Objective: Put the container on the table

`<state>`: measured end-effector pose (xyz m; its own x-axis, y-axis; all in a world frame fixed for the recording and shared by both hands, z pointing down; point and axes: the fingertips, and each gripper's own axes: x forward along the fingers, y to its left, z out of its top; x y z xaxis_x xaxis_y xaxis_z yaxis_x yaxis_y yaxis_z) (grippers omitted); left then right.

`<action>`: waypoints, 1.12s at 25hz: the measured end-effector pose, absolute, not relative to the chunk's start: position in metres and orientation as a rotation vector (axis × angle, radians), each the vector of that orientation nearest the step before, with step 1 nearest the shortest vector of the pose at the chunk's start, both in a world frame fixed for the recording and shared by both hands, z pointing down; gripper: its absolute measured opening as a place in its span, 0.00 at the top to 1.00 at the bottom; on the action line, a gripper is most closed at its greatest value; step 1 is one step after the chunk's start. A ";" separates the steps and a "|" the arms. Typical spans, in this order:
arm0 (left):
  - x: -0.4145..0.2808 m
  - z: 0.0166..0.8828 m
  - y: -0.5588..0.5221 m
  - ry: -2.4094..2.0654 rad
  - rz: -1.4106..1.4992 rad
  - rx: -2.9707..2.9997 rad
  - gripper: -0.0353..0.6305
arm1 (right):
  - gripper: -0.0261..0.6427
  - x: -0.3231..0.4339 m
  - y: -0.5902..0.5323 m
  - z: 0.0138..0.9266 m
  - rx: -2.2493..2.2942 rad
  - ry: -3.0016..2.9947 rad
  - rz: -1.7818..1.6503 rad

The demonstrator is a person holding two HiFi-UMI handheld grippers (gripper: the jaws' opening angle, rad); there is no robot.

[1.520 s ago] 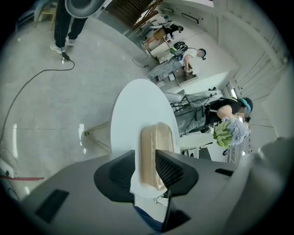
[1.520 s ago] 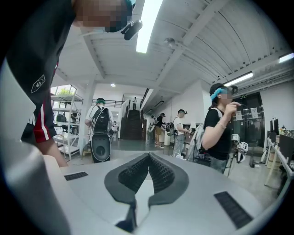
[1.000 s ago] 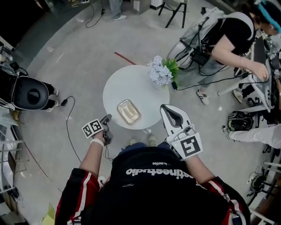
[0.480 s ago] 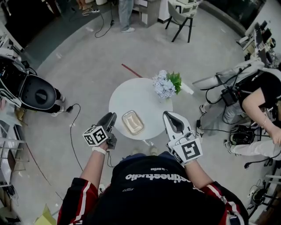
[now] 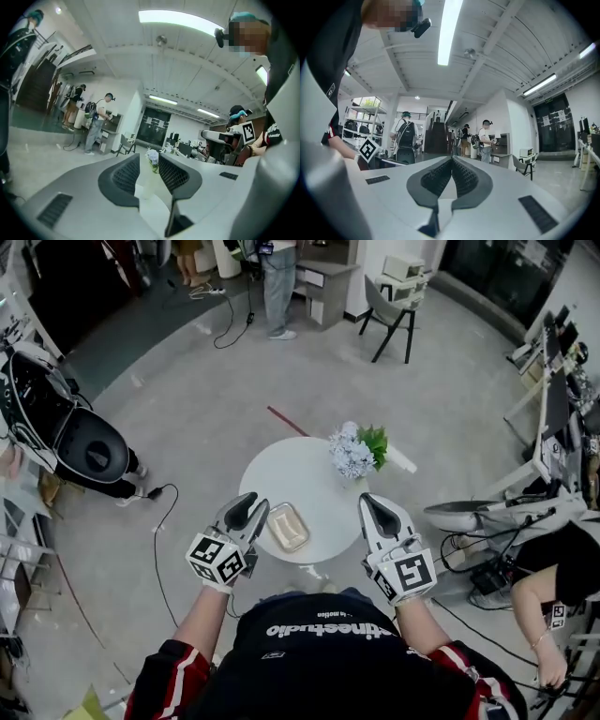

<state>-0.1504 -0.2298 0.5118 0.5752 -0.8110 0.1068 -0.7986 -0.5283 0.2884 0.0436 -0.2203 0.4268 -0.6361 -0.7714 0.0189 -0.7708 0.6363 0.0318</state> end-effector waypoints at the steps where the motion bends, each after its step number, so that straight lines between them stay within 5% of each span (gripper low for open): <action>1: -0.146 0.501 -0.229 -1.321 -0.050 2.541 0.75 | 0.94 0.044 -0.220 0.426 1.328 -2.817 -0.033; 28: -0.072 0.395 -0.196 -1.249 -0.109 2.852 0.89 | 0.94 0.032 -0.203 0.401 1.281 -2.911 0.033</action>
